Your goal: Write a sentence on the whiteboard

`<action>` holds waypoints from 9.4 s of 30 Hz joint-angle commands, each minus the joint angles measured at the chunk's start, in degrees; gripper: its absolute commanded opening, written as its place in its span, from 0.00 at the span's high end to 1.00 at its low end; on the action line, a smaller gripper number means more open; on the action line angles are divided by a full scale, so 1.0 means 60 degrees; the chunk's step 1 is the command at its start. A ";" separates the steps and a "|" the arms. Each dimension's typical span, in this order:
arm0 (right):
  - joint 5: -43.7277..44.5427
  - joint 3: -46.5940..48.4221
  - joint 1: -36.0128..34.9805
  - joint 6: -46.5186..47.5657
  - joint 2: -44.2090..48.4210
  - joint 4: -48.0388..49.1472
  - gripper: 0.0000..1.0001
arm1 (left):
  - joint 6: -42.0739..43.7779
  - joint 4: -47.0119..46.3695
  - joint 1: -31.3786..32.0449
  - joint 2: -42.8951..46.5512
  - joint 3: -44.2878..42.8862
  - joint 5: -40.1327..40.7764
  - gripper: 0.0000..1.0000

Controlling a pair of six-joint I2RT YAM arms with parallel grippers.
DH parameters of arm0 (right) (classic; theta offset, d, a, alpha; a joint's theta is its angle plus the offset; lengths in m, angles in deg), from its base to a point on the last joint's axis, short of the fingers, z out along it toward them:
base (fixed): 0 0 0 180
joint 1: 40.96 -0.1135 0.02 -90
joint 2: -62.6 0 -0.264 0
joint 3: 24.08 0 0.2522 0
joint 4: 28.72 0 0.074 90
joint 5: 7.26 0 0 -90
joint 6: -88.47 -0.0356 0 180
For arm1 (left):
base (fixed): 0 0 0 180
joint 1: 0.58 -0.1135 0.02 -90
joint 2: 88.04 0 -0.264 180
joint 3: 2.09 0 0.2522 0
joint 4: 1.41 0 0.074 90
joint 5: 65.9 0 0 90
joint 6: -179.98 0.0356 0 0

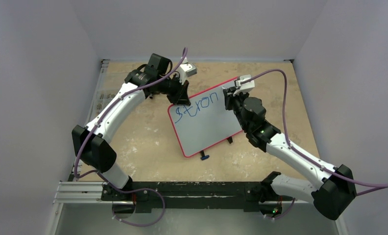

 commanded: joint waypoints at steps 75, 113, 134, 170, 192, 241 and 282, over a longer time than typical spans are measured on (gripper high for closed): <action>0.0020 0.0353 0.0060 -0.0195 -0.0441 0.0265 1.00 | 0.1115 0.0622 0.0169 -0.0279 0.0033 0.1231 1.00; -0.1250 -0.1156 0.0064 -0.1375 0.0475 -0.0537 1.00 | 0.1120 0.0623 0.0165 -0.0227 0.0035 0.1296 1.00; -0.1435 -0.0693 0.0068 -0.1138 0.0457 -0.0610 1.00 | 0.1133 0.0632 0.0169 -0.0187 0.0063 0.1392 1.00; 0.0648 0.0055 0.0924 -0.0321 0.0854 -0.0492 1.00 | 0.1130 0.0662 0.0254 -0.0256 0.0074 0.1504 1.00; -0.0722 0.0509 0.1259 -0.0334 -0.0223 0.0063 1.00 | 0.1143 0.0671 0.0264 -0.0271 0.0078 0.1535 1.00; -0.0263 0.1105 0.1329 -0.0478 -0.0659 -0.0684 1.00 | 0.1158 0.0676 0.0271 -0.0184 0.0062 0.1534 1.00; 0.0334 0.0395 0.1346 -0.0518 0.0526 -0.0679 1.00 | 0.1144 0.0669 0.0272 -0.0154 0.0063 0.1516 1.00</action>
